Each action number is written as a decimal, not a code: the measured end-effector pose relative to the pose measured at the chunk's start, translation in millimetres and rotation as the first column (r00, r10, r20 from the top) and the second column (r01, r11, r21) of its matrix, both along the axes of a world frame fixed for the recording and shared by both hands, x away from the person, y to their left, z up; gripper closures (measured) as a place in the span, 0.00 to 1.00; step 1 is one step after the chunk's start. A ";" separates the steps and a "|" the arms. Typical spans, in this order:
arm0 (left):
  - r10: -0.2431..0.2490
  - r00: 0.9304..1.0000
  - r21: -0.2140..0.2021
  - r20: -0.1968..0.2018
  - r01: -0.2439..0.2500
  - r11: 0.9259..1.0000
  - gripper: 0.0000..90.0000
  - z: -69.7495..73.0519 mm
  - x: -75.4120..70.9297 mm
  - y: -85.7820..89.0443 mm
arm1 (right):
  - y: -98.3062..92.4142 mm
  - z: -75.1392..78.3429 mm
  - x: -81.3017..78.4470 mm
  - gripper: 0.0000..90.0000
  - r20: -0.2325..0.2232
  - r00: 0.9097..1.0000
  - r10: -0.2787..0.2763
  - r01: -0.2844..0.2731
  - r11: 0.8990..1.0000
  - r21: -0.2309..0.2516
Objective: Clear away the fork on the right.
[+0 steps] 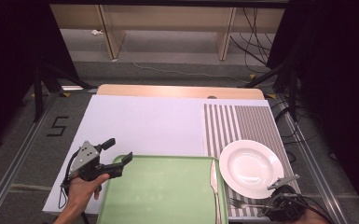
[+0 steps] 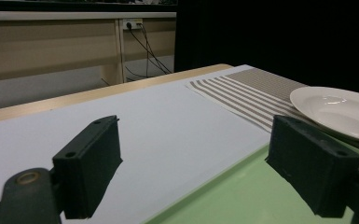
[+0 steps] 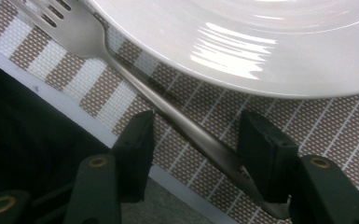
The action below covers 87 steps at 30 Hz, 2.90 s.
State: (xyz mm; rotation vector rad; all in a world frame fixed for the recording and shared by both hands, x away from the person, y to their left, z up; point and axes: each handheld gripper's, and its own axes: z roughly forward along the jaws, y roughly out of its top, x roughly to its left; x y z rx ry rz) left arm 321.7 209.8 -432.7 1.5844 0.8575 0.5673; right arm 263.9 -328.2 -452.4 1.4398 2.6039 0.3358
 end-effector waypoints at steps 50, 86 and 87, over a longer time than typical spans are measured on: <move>0.002 1.000 0.012 0.003 -0.002 1.000 0.18 -1.5 0.1 -1.6 | 37.5 3.7 12.3 0.93 -0.148 0.935 0.323 -0.347 0.921 -0.178; 0.002 1.000 0.004 0.007 -0.002 1.000 0.18 -1.8 0.9 -0.9 | 71.6 26.1 3.5 0.93 -0.020 0.921 0.389 -0.390 0.919 -0.065; 0.003 1.000 0.006 0.006 -0.003 1.000 0.18 -1.8 0.8 -0.9 | 73.3 28.0 3.6 0.93 -0.012 0.924 0.383 -0.383 0.922 -0.051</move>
